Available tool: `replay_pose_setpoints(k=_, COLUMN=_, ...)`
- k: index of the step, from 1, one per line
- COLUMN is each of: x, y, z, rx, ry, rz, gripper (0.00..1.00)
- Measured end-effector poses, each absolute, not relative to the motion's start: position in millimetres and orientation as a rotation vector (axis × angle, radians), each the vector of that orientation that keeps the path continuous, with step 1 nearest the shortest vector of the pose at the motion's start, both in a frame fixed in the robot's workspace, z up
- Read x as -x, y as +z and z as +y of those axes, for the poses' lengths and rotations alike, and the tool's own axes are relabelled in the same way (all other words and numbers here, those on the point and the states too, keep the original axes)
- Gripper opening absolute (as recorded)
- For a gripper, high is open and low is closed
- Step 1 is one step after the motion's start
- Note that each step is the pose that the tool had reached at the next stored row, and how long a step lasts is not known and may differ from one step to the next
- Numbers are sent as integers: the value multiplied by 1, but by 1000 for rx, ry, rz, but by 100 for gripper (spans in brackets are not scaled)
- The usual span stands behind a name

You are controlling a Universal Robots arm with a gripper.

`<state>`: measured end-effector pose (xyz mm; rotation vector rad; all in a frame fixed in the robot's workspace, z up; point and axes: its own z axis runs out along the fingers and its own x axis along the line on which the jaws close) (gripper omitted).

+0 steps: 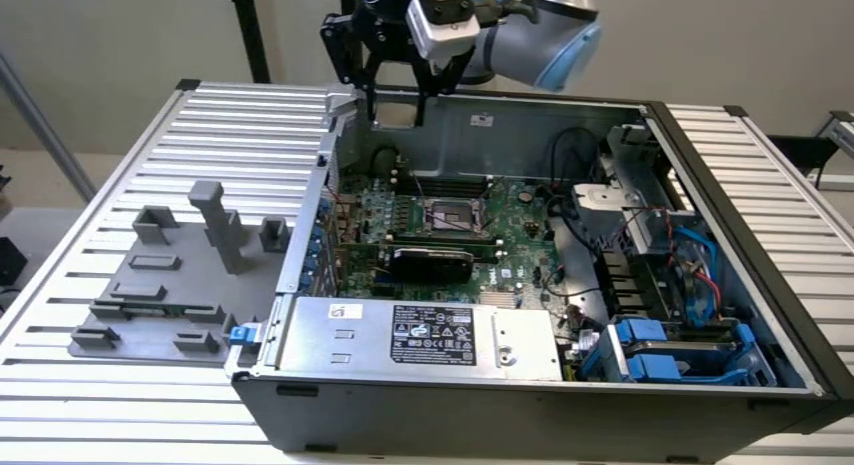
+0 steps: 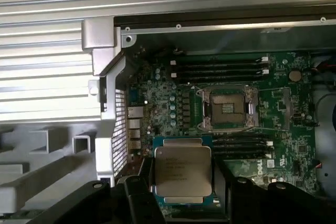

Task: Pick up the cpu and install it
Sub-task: 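Pick up the cpu and move it towards the insertion slot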

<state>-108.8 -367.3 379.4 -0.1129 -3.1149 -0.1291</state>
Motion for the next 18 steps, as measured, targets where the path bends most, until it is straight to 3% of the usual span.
replay_pose_setpoints(k=18, x=35, y=350, z=-335, rx=112, ry=-129, rz=-3115, gripper=55)
